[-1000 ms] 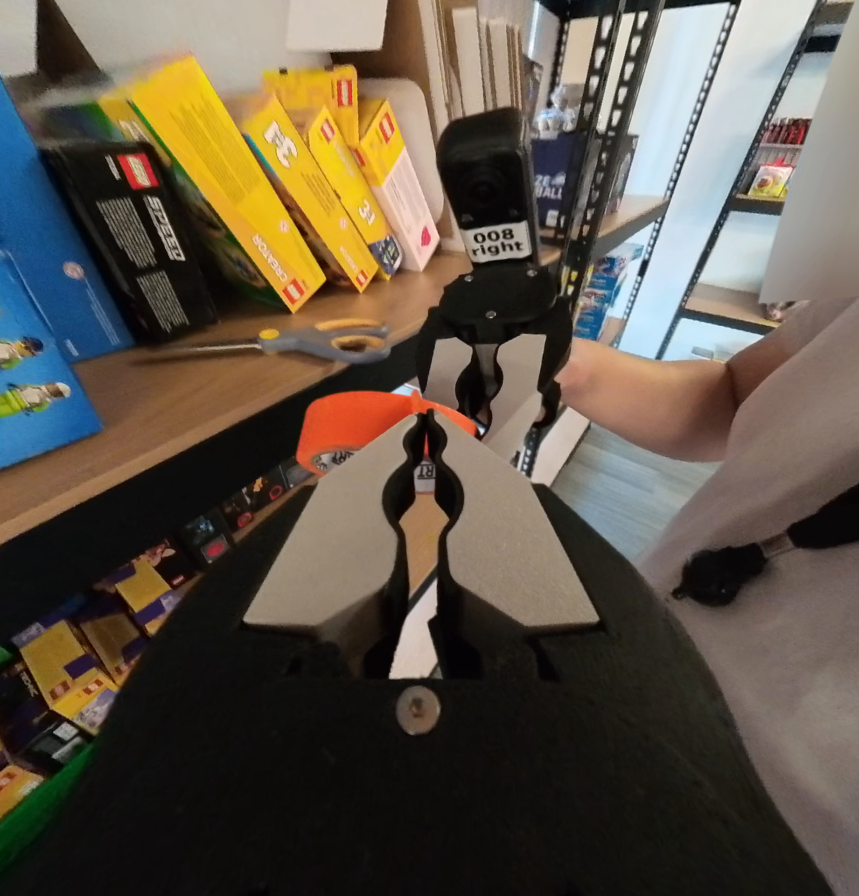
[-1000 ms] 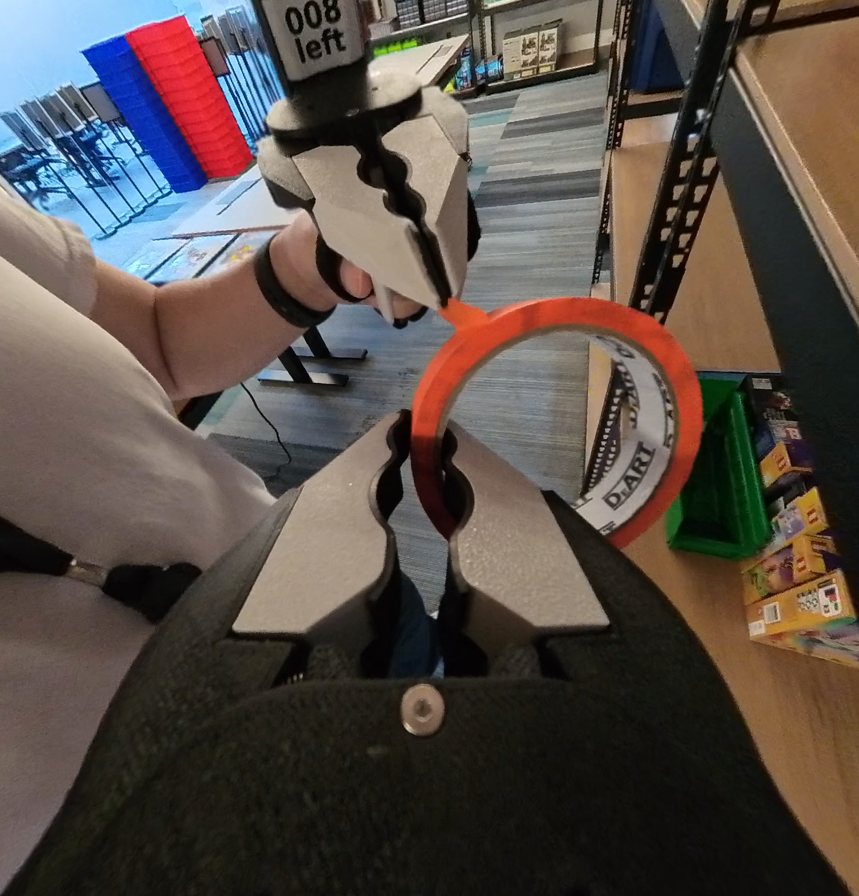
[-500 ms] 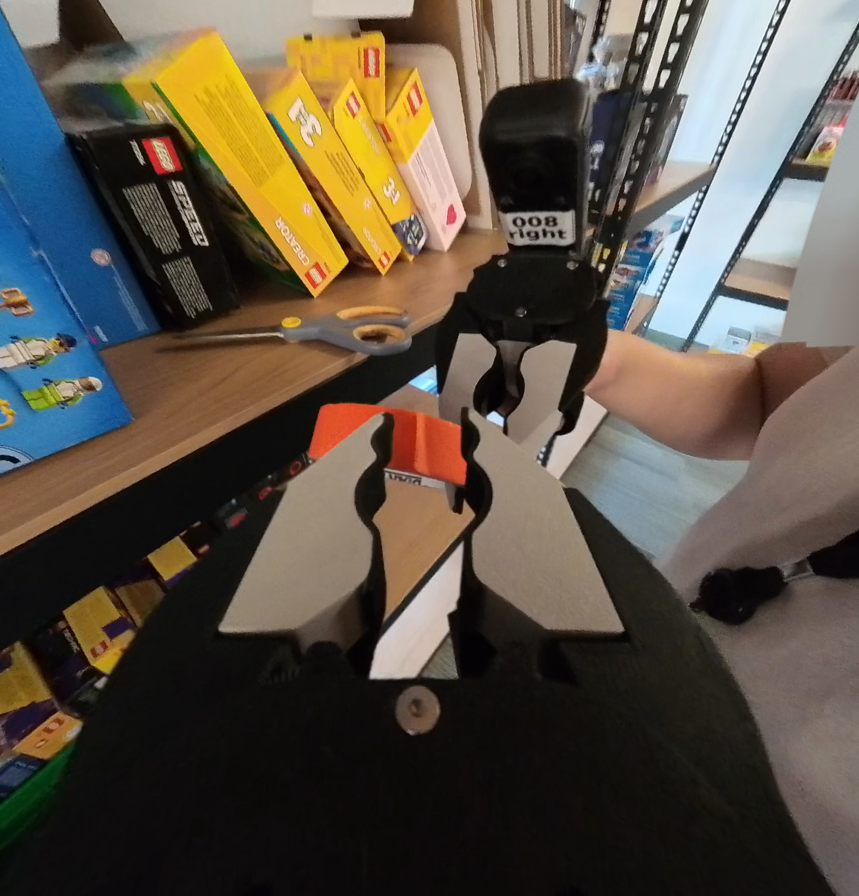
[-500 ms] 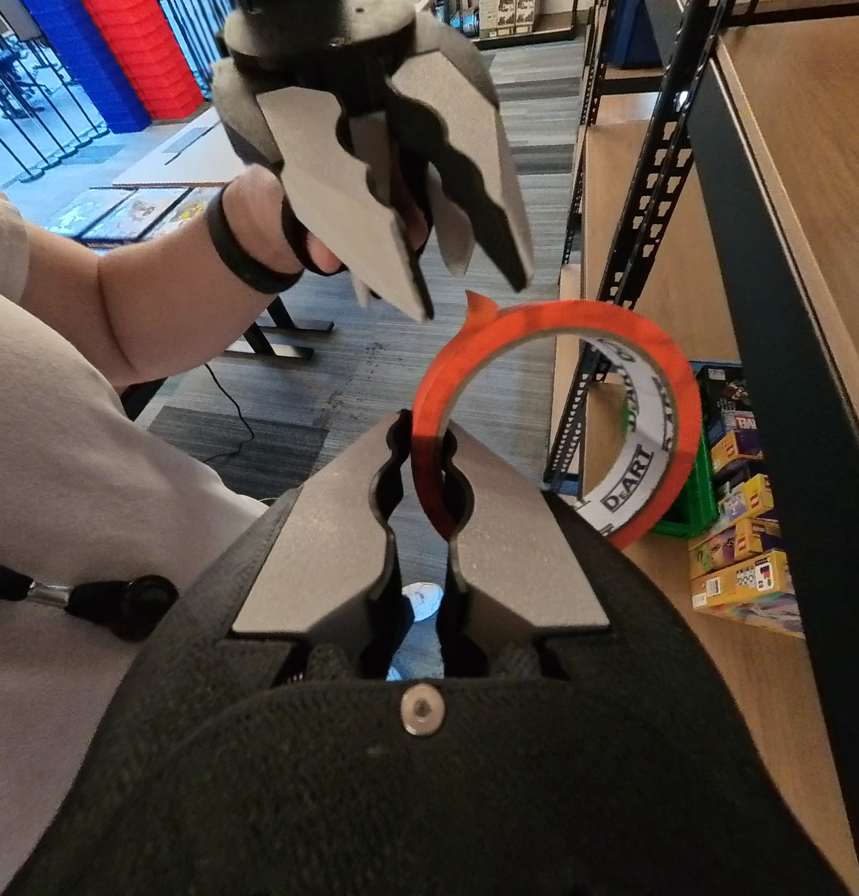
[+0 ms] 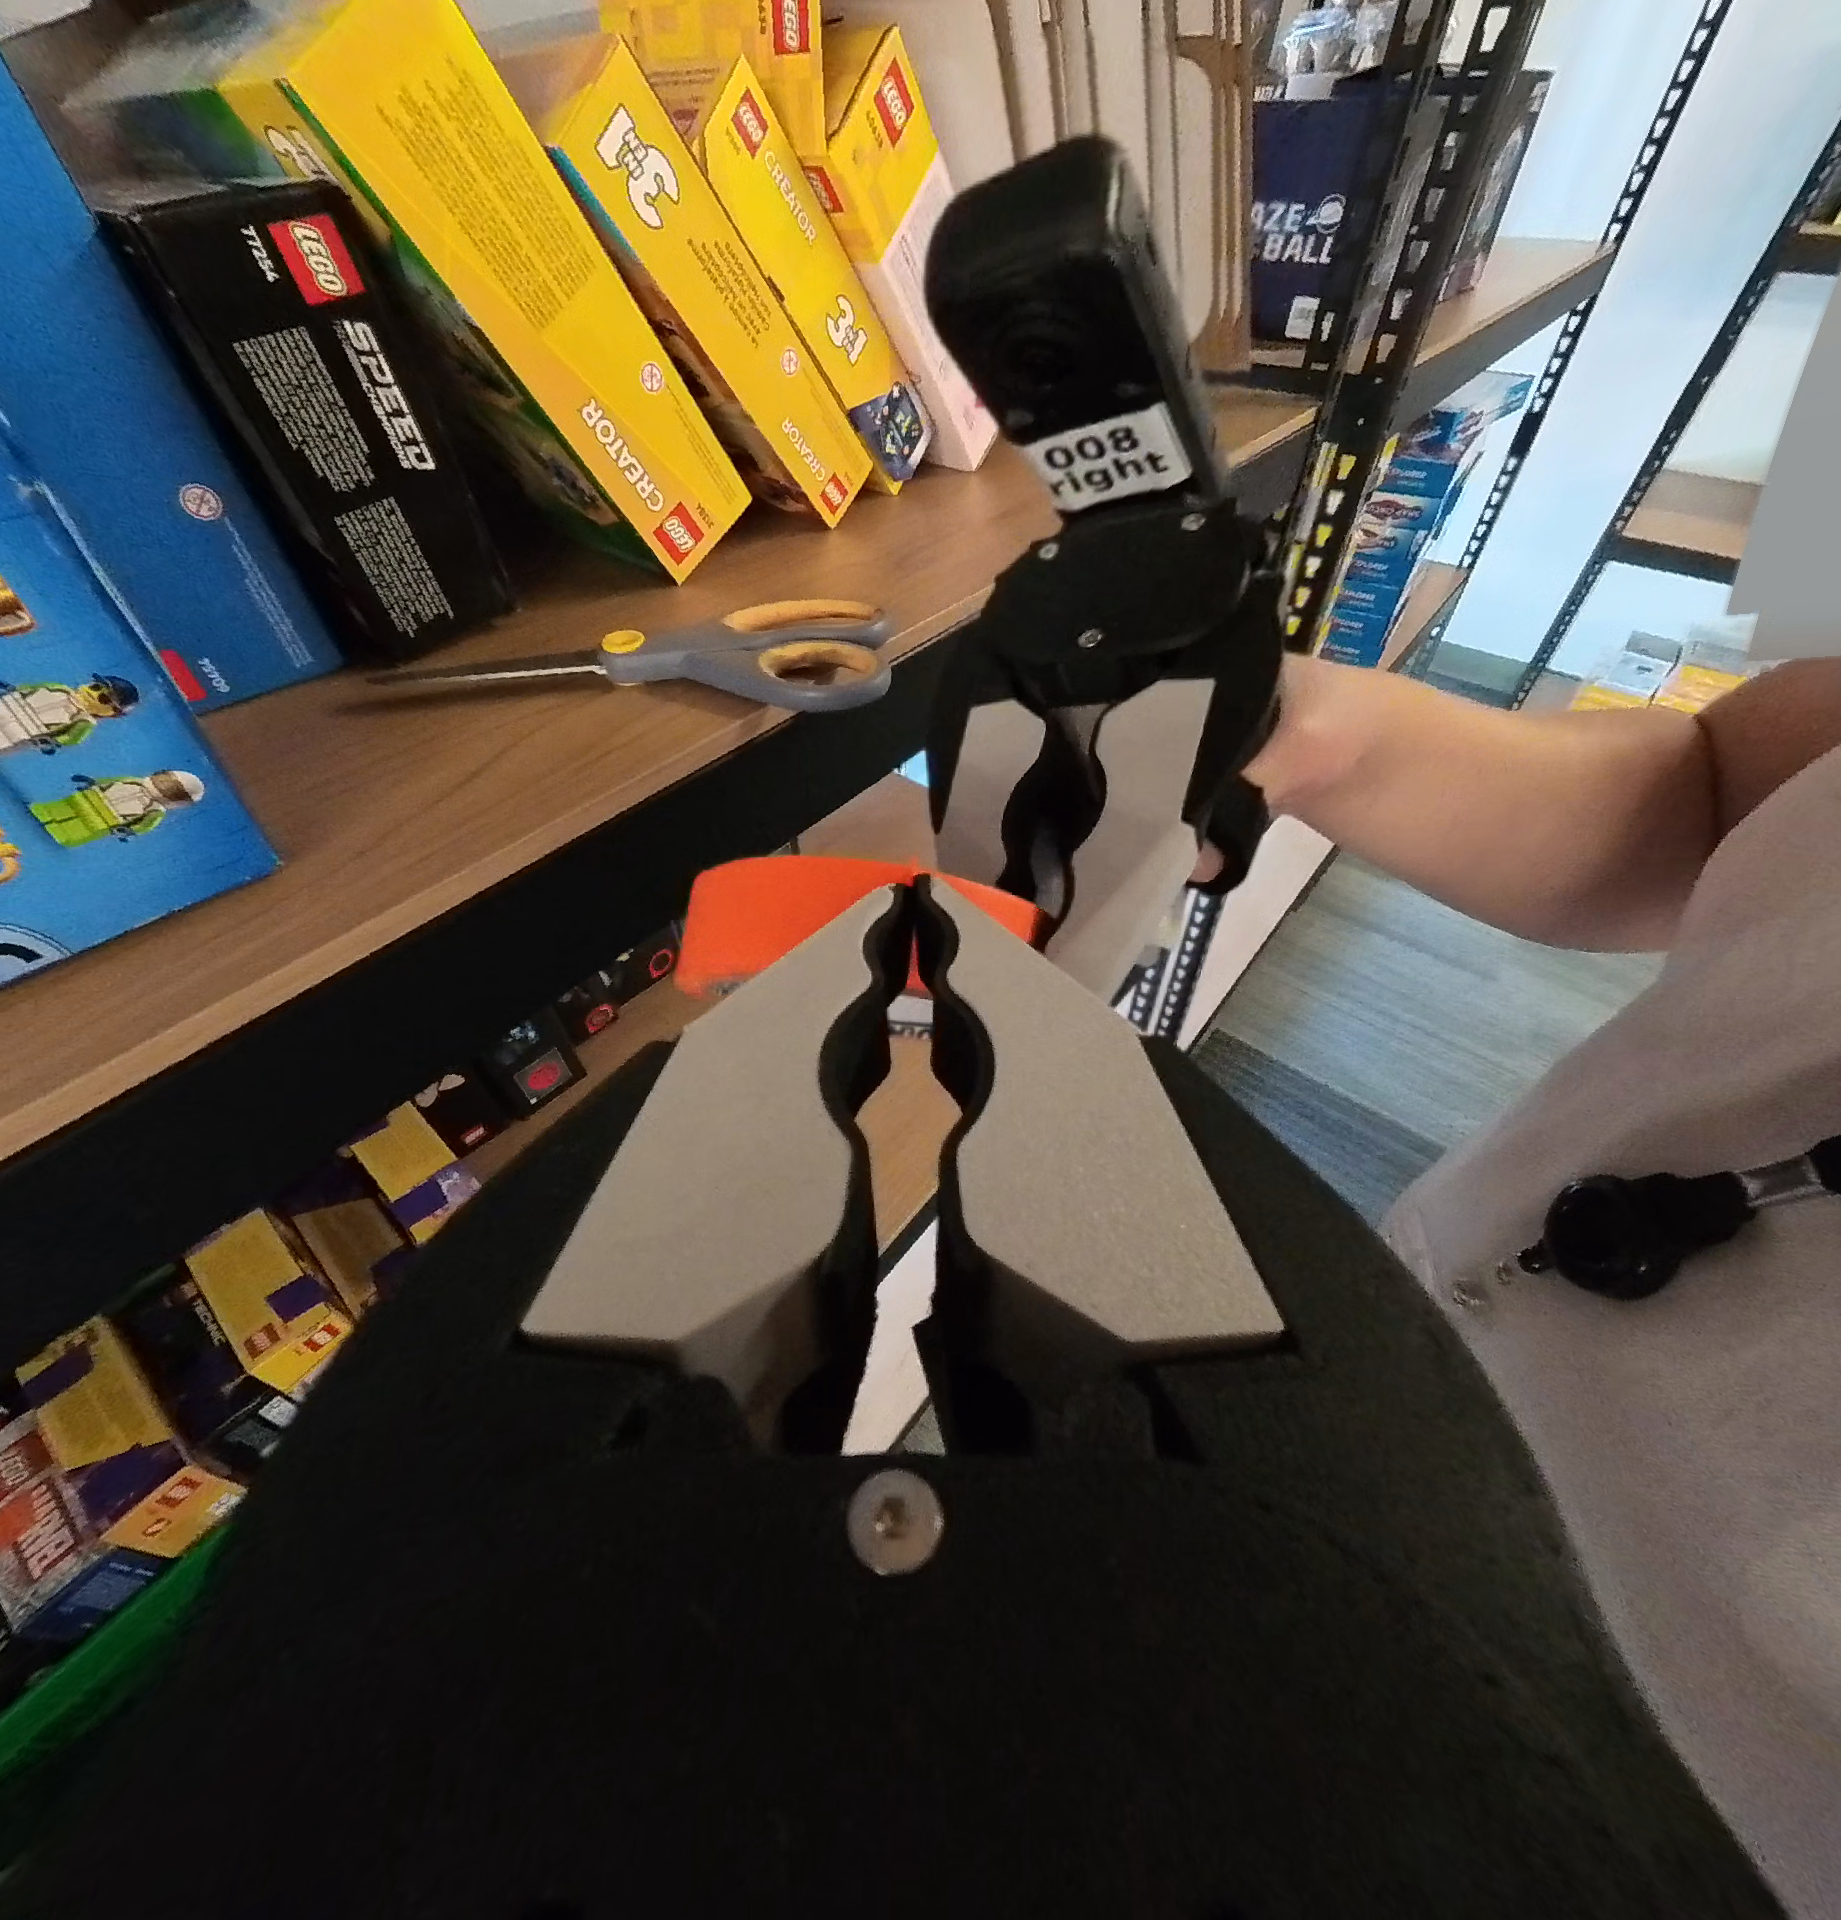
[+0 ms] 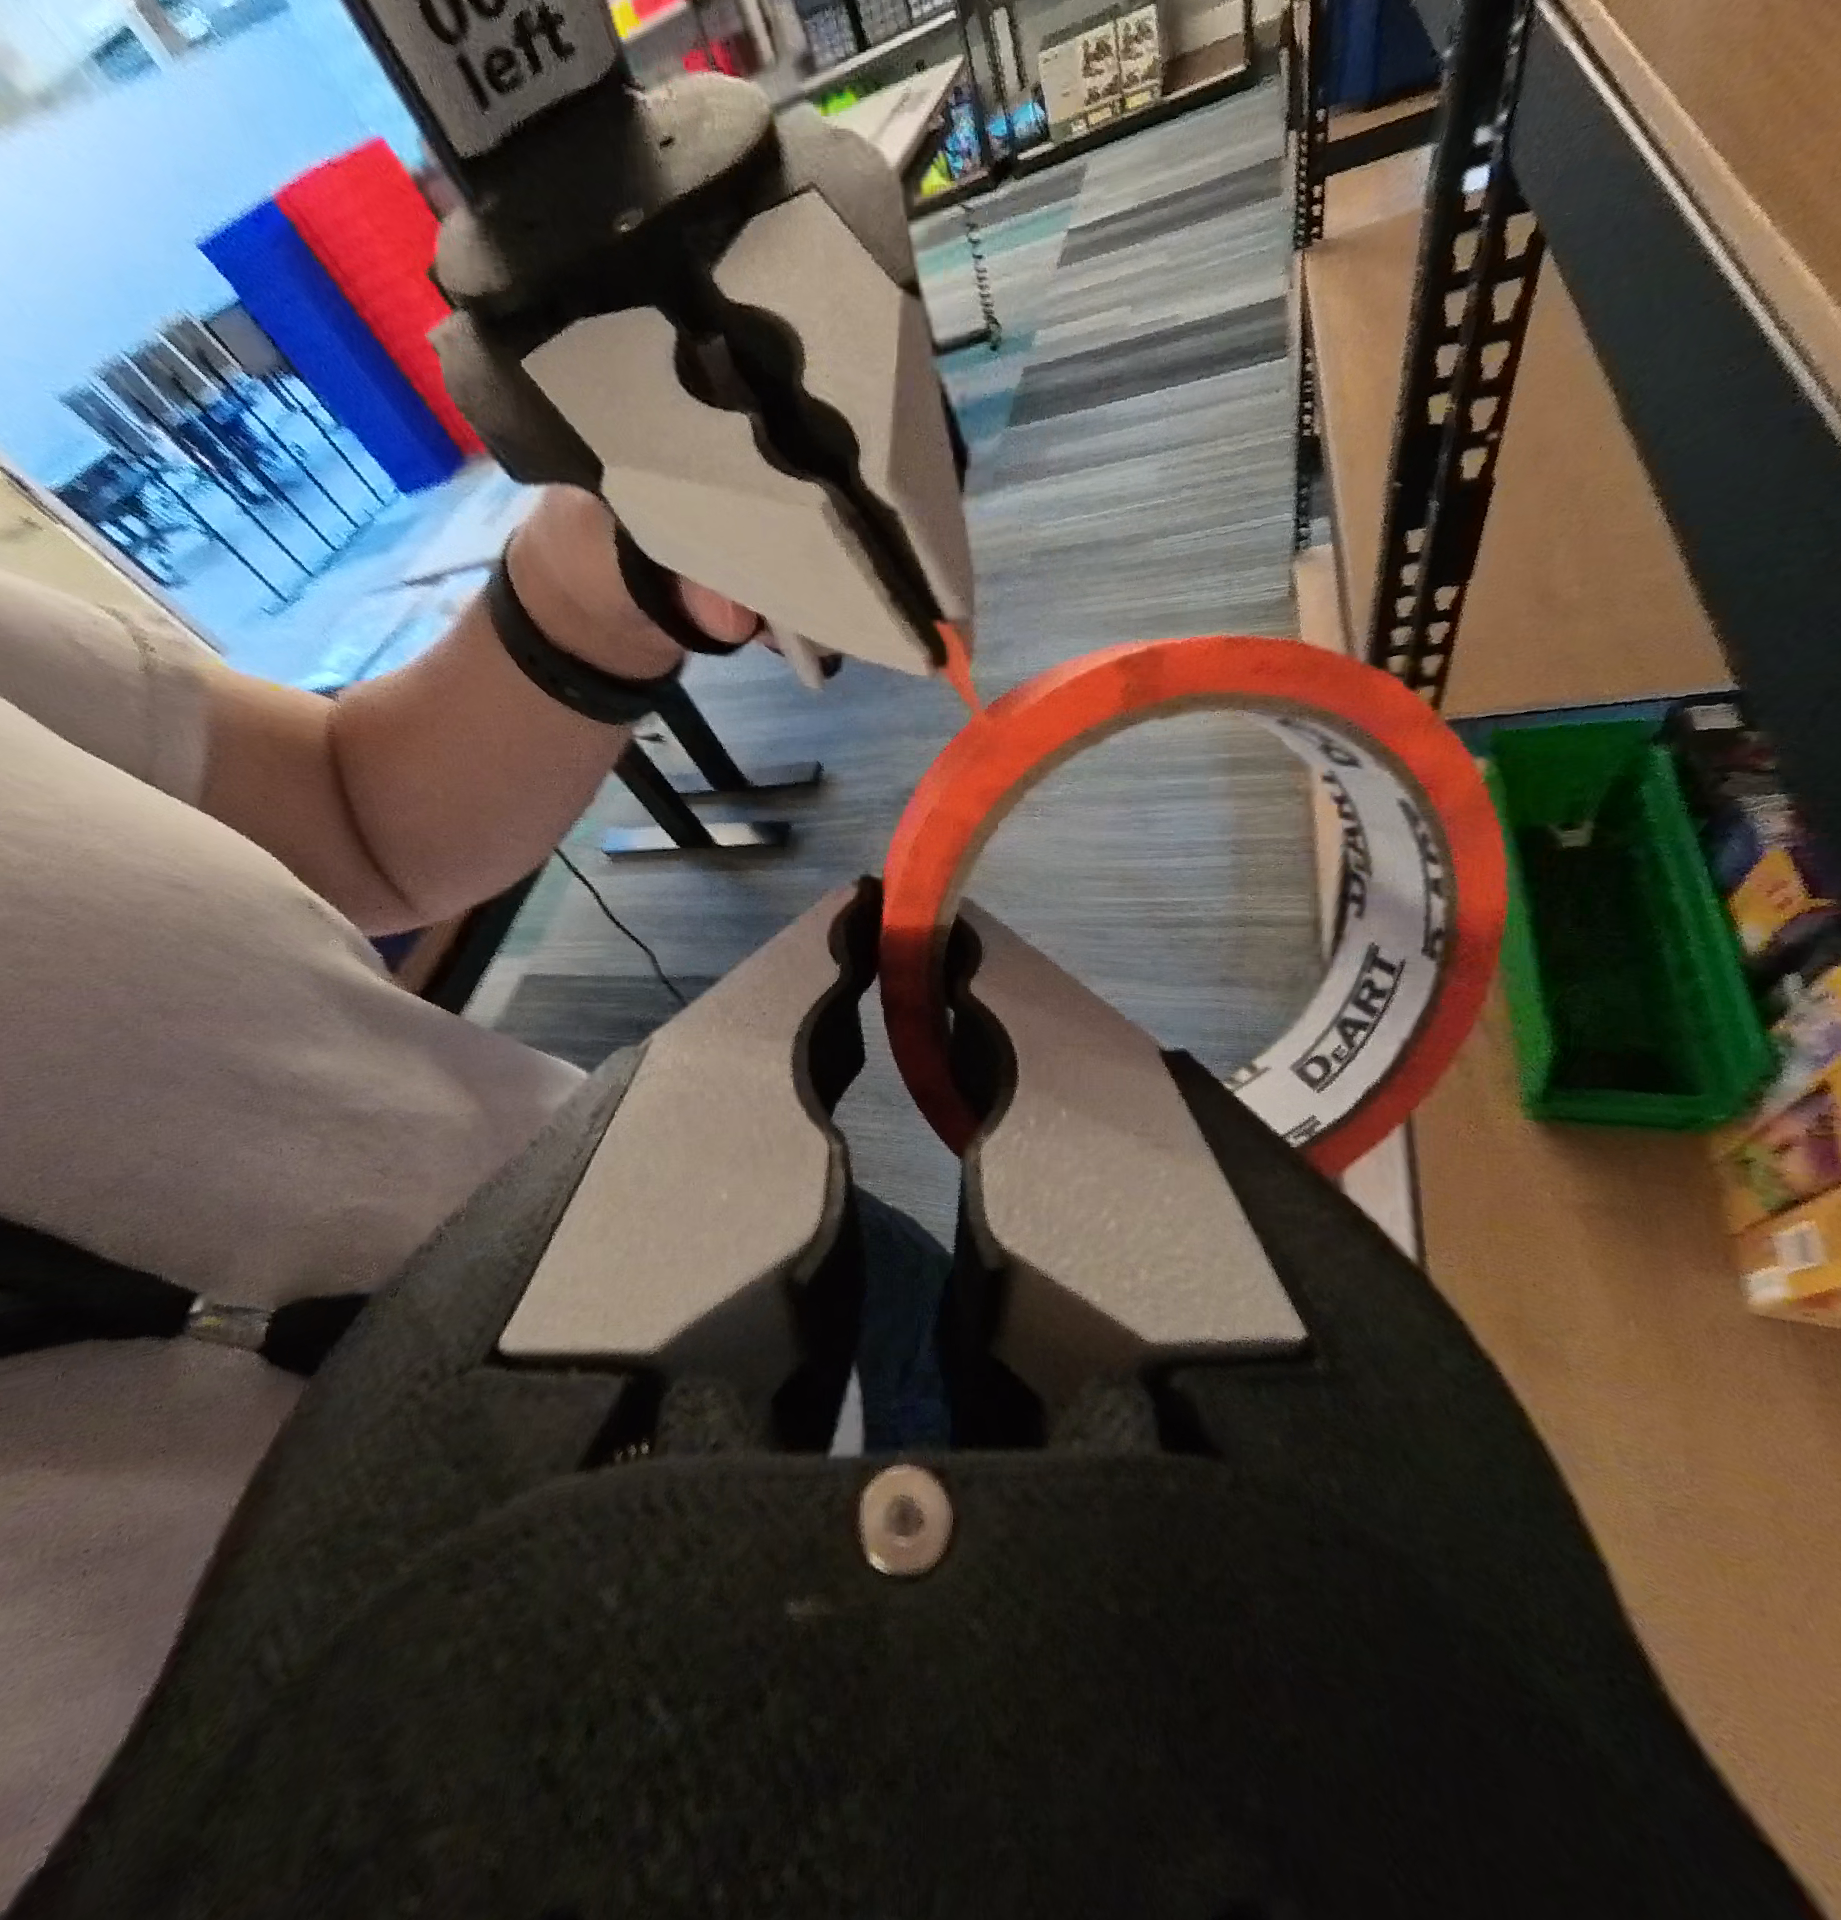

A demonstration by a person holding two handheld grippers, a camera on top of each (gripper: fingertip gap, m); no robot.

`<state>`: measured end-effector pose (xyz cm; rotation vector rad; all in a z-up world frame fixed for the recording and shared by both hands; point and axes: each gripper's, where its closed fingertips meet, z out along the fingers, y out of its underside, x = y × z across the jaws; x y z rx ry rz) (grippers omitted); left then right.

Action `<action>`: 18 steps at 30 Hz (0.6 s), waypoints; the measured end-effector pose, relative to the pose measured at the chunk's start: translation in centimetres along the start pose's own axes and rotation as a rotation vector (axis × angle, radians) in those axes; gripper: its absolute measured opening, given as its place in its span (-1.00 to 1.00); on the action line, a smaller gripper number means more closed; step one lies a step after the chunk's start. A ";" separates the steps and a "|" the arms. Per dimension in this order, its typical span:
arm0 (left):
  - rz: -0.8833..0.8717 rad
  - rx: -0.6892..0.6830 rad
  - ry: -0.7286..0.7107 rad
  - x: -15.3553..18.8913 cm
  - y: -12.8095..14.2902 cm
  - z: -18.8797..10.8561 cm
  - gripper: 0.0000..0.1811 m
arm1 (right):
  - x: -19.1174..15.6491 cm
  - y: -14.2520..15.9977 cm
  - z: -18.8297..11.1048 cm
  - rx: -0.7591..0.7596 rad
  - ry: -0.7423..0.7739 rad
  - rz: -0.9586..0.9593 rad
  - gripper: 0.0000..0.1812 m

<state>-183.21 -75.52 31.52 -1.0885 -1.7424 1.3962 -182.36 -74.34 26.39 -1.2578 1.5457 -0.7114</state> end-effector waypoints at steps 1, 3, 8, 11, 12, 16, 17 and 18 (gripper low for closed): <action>-0.003 0.006 0.003 0.0 0.0 0.0 -1.00 | -0.2 0.0 0.0 0.013 -0.017 0.016 -0.91; -0.012 0.020 0.011 0.1 0.0 0.0 -1.00 | -0.6 0.1 -0.1 0.031 -0.034 0.031 -0.92; -0.100 0.031 0.159 1.7 -0.8 0.4 -0.66 | -0.5 -0.2 -1.0 0.058 0.024 0.059 -0.92; -0.100 0.052 0.185 1.6 -2.3 0.5 -0.71 | -0.8 -1.3 -1.8 0.059 0.055 0.063 -0.92; -0.070 0.033 0.165 1.3 -2.5 0.6 -0.64 | -0.6 -1.3 -2.0 0.039 0.093 0.059 -0.92; 0.097 -0.014 0.047 -1.6 -4.3 -0.5 -0.48 | 1.6 -1.3 -3.8 -0.043 0.288 0.037 -0.92; 0.148 0.000 0.032 -2.6 -5.3 -0.9 -0.45 | 2.1 -1.5 -4.8 -0.047 0.331 0.027 -0.92; 0.221 0.015 0.011 -3.9 -6.4 -1.3 -0.41 | 2.8 -1.9 -6.2 -0.049 0.387 0.020 -0.92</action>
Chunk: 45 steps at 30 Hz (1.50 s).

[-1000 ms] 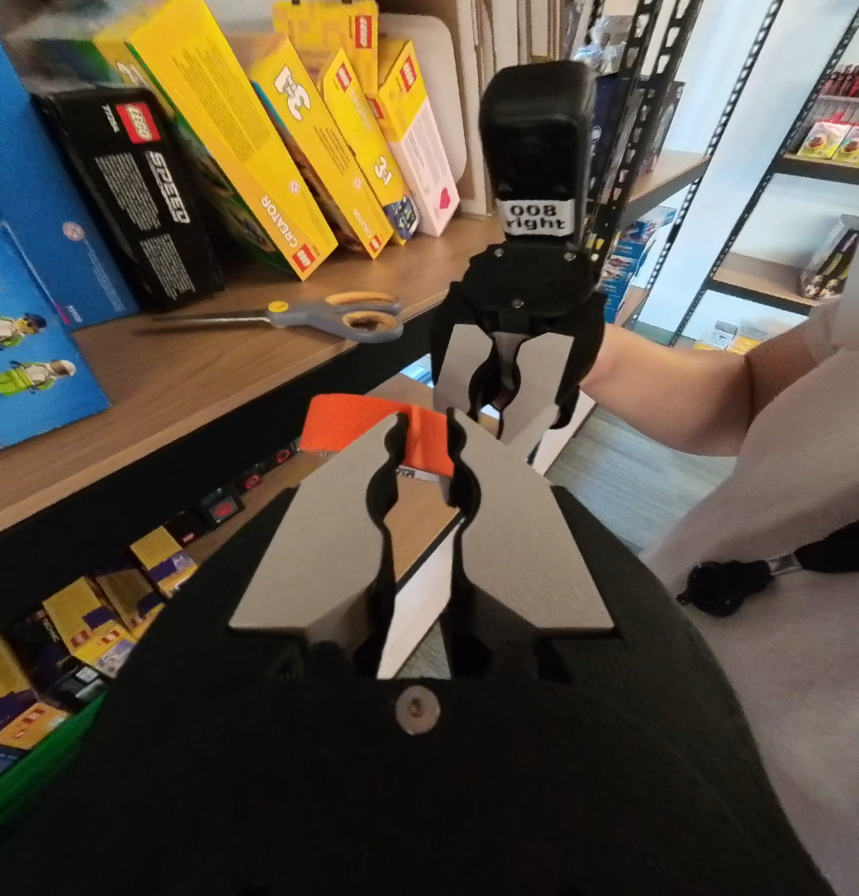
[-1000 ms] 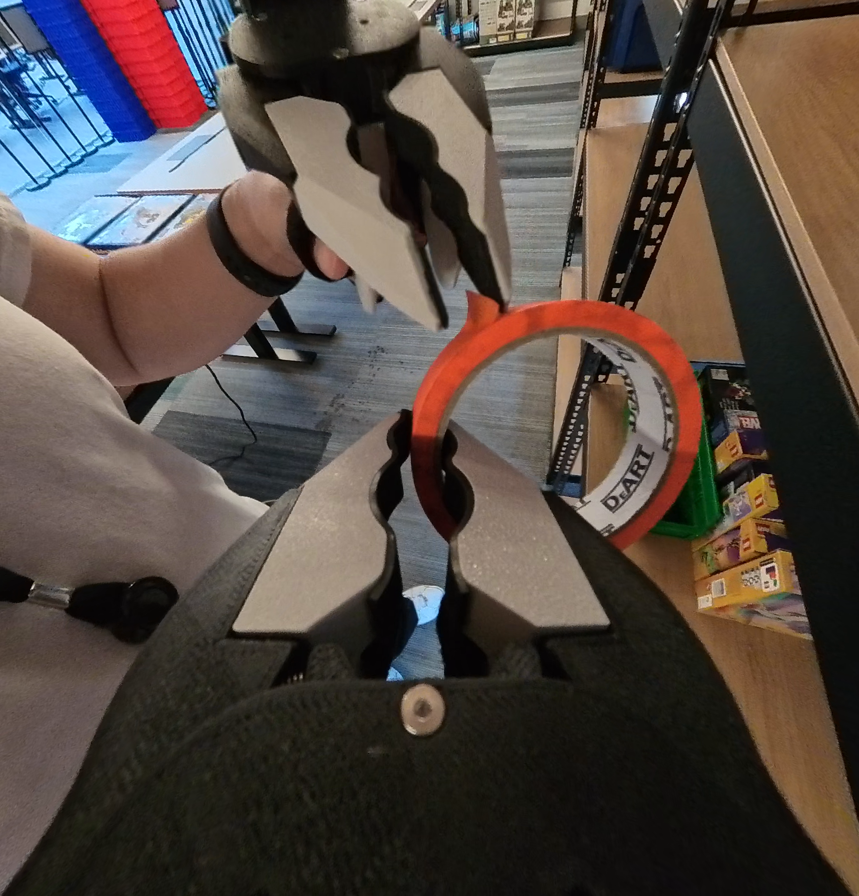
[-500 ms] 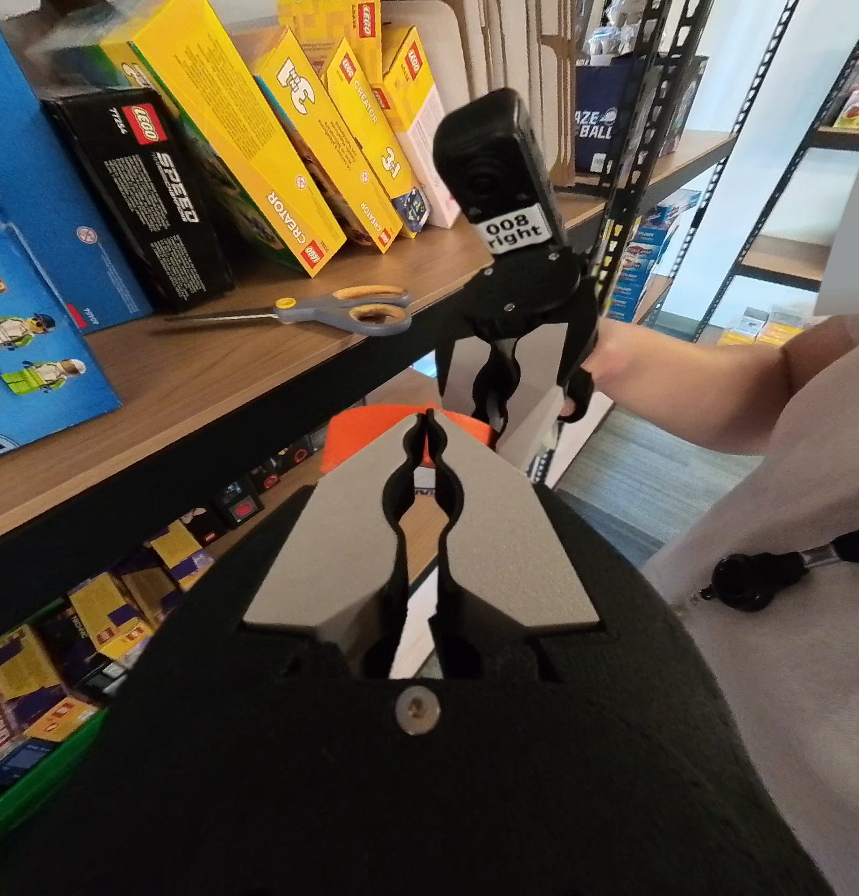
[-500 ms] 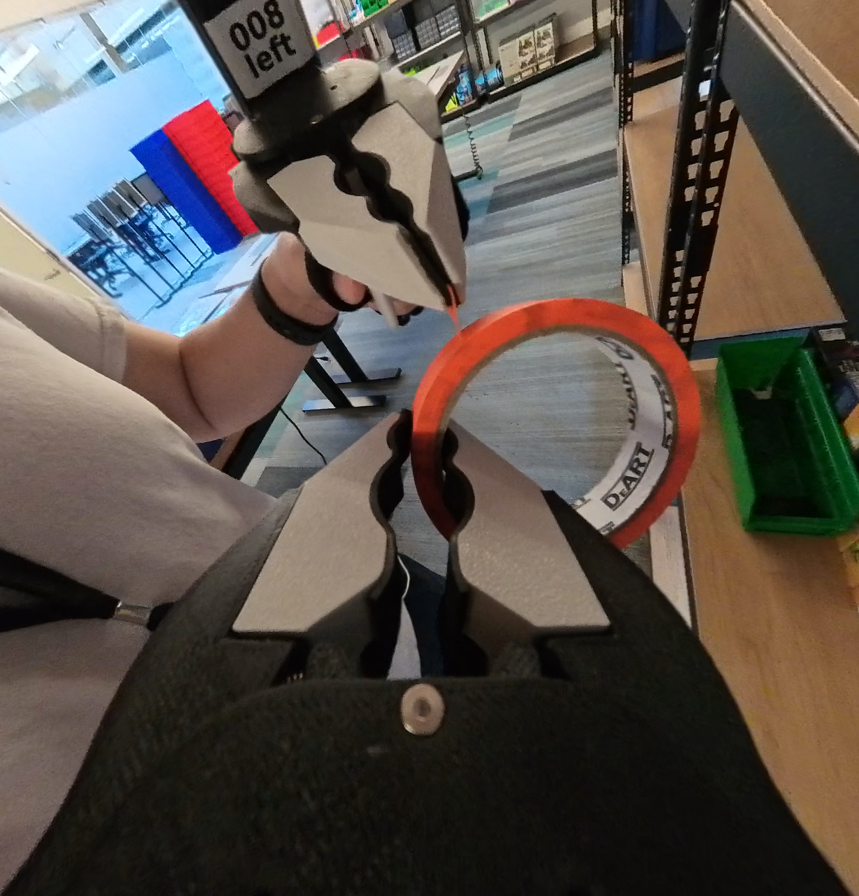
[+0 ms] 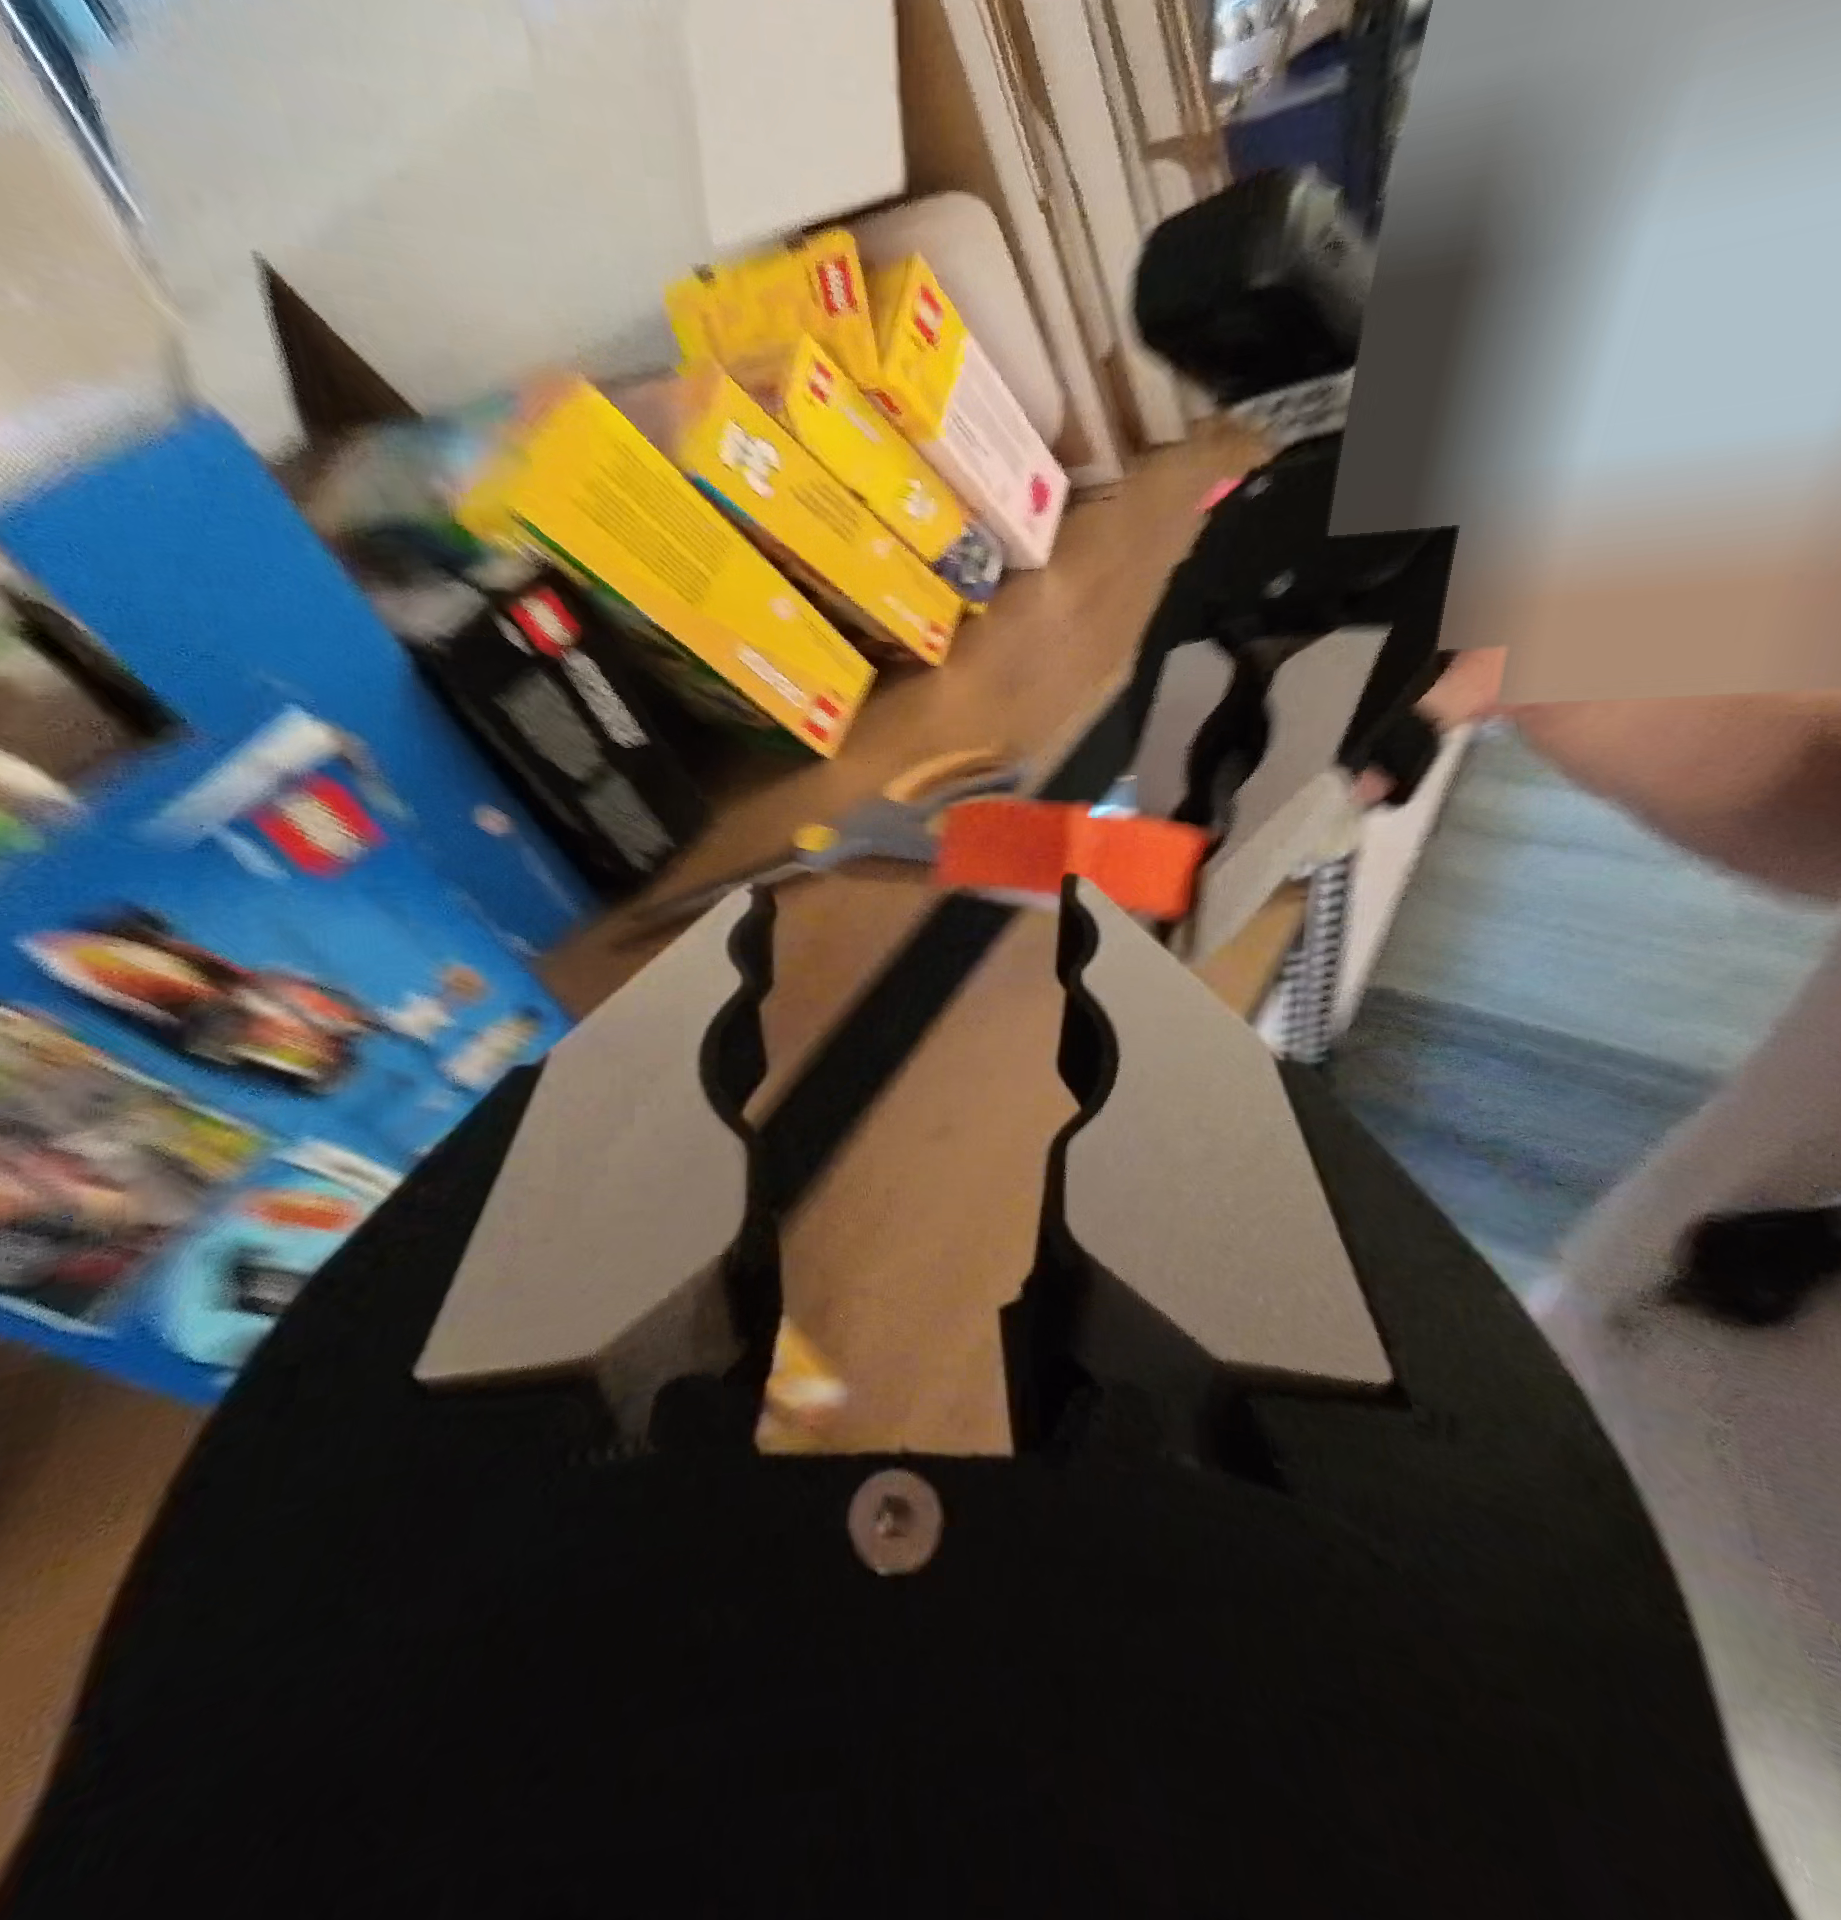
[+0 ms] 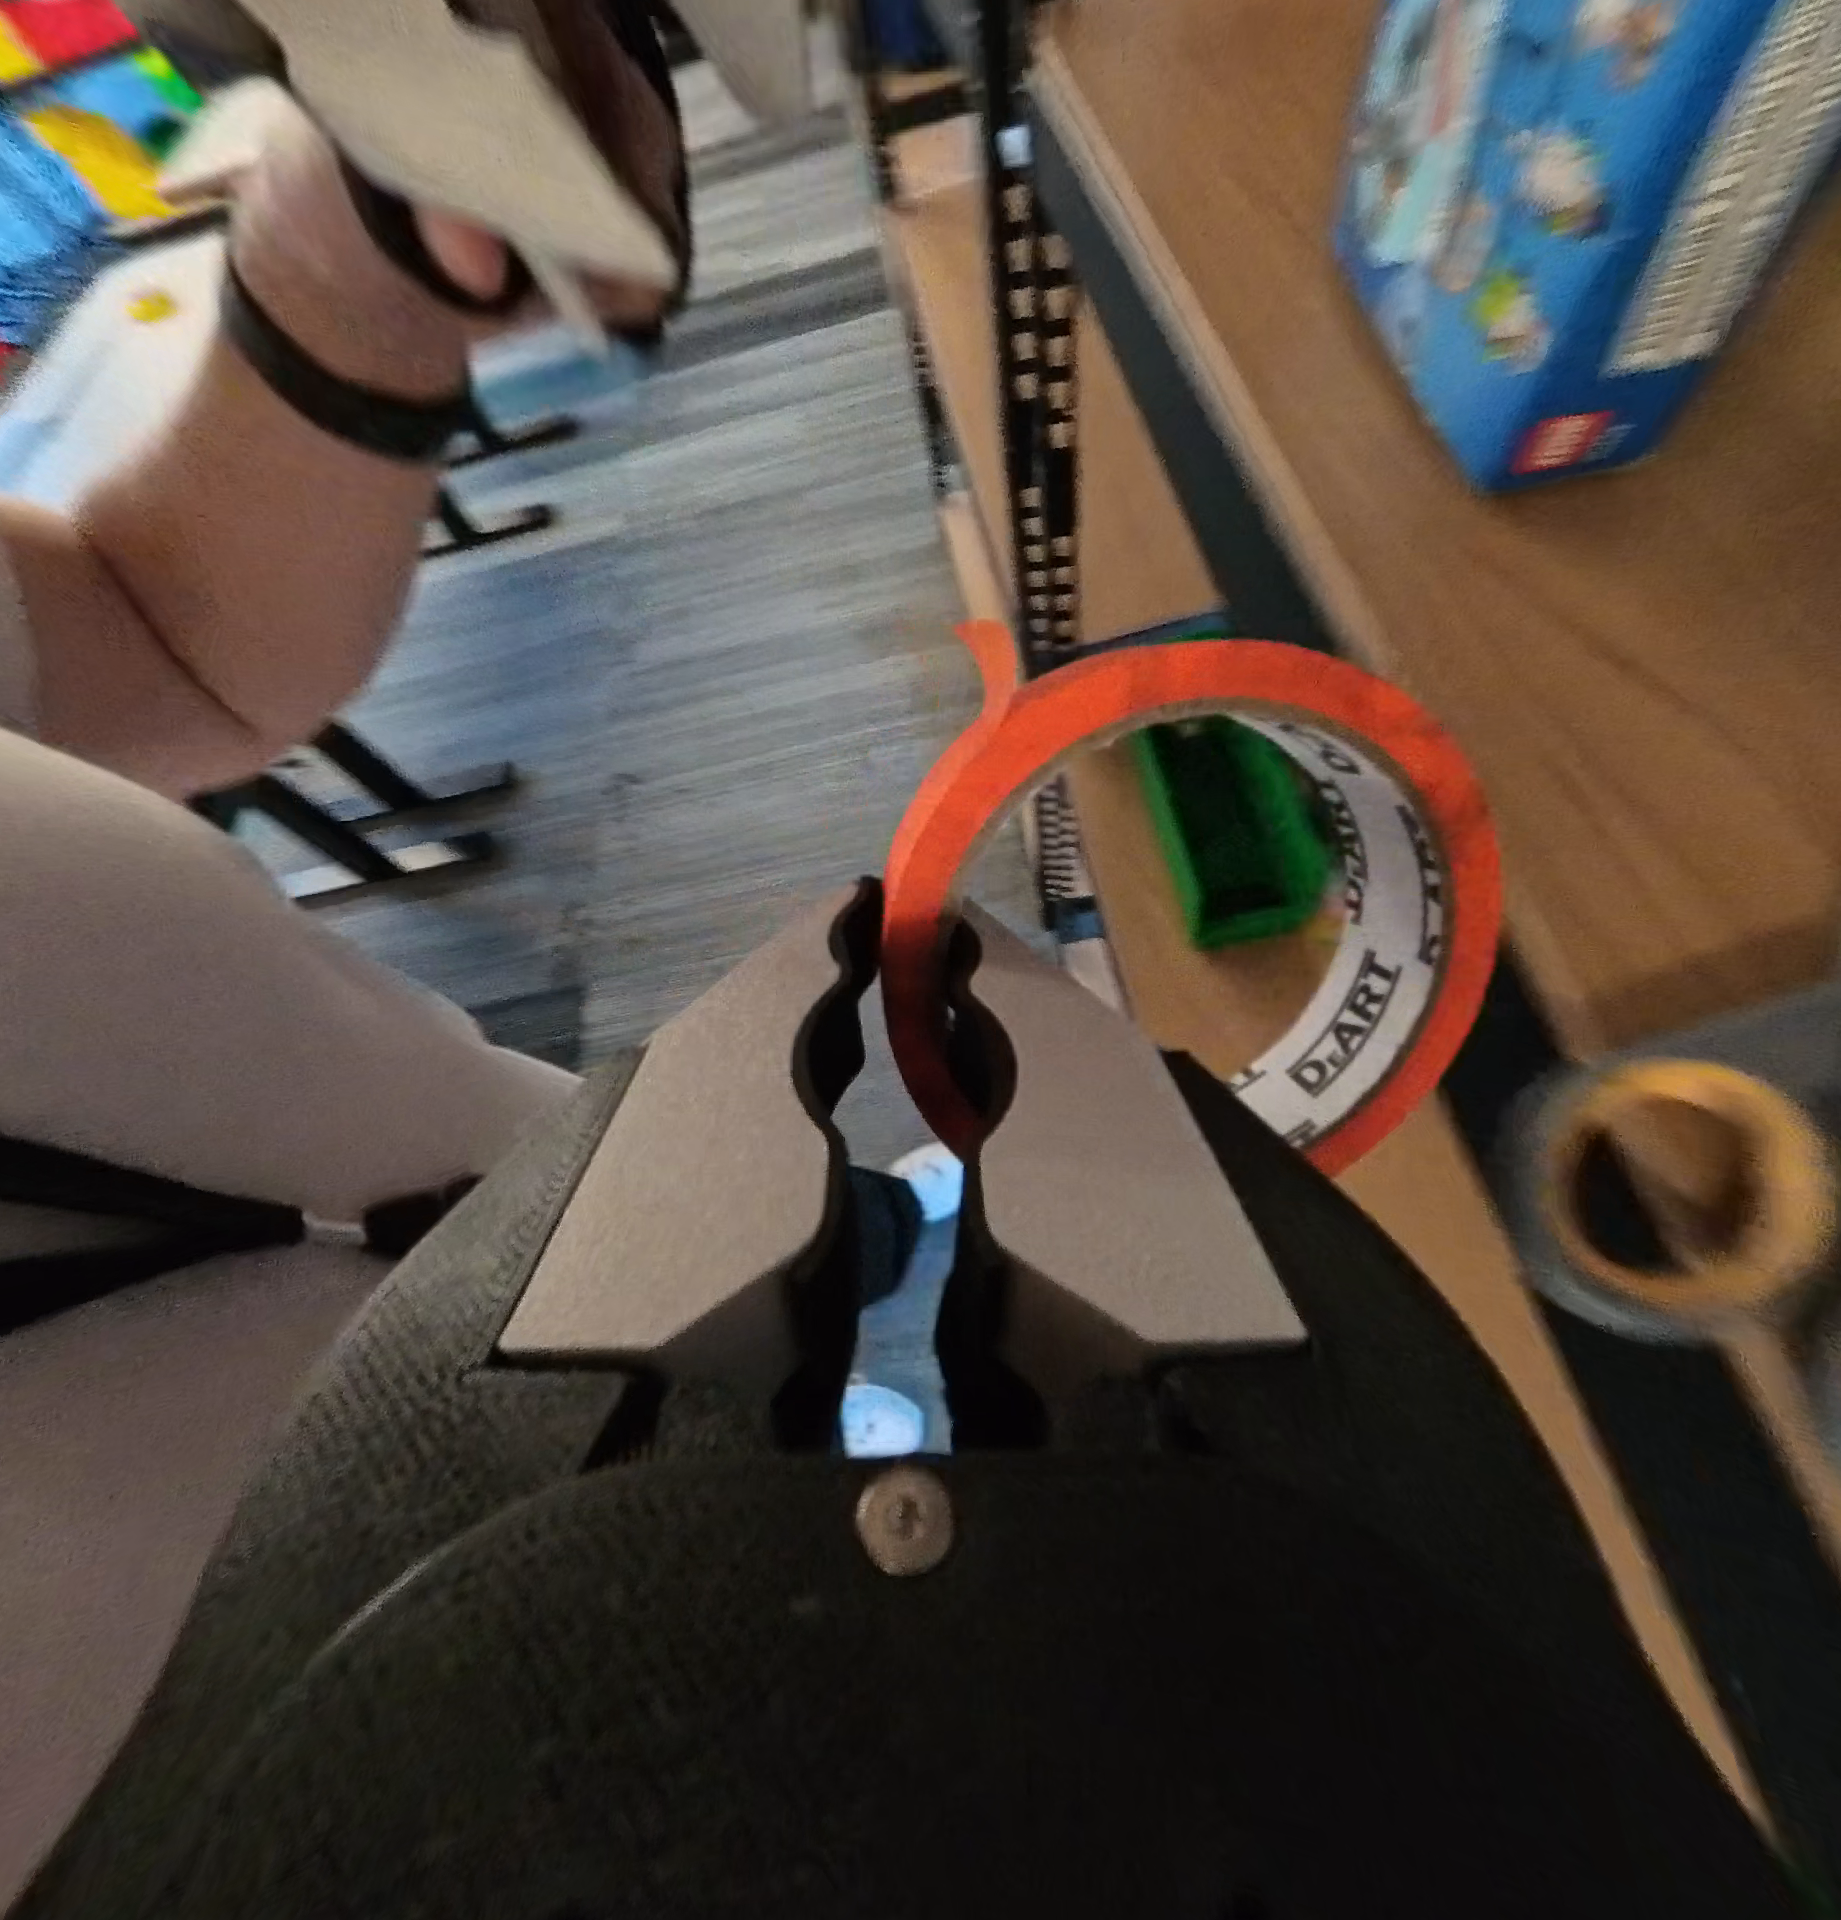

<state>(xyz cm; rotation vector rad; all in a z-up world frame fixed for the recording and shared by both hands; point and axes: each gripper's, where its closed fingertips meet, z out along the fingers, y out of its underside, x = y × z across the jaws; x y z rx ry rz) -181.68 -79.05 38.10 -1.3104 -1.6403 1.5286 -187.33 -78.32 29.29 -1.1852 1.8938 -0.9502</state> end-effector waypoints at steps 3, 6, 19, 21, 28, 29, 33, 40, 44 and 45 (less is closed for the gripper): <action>0.286 -0.045 -0.053 -5.9 -1.6 -0.1 -0.37 | 4.8 -0.5 -4.1 -0.030 0.227 -0.005 -0.92; 0.499 -0.171 0.007 -11.0 -2.1 1.2 -0.35 | 9.9 0.6 -8.4 -0.101 0.449 0.072 -0.91; 0.907 -0.325 0.336 -15.0 0.6 5.2 -0.70 | 15.0 4.1 -11.4 -0.089 0.698 0.347 -0.91; 0.878 -0.312 0.339 -15.0 0.5 5.3 -0.76 | 15.1 4.1 -11.6 -0.099 0.712 0.342 -0.92; 0.818 -0.229 0.284 -15.6 0.0 5.5 -0.68 | 15.4 2.7 -12.4 -0.059 0.699 0.304 -0.92; 0.770 -0.218 0.290 -15.5 -0.4 5.3 -0.62 | 15.3 2.6 -12.5 -0.059 0.701 0.293 -0.92; 0.708 -0.209 0.213 -17.3 -1.1 4.2 -0.52 | 14.8 1.9 -12.5 -0.057 0.683 0.248 -0.92; 0.681 -0.313 0.222 -18.5 0.2 3.0 -0.49 | 14.4 0.8 -12.0 -0.043 0.662 0.201 -0.92; 0.671 -0.360 0.245 -18.2 1.2 3.0 -0.49 | 13.9 0.7 -11.5 -0.048 0.657 0.176 -0.92; 0.672 -0.354 0.236 -18.2 1.0 2.7 -0.48 | 14.0 1.0 -11.6 -0.060 0.668 0.173 -0.91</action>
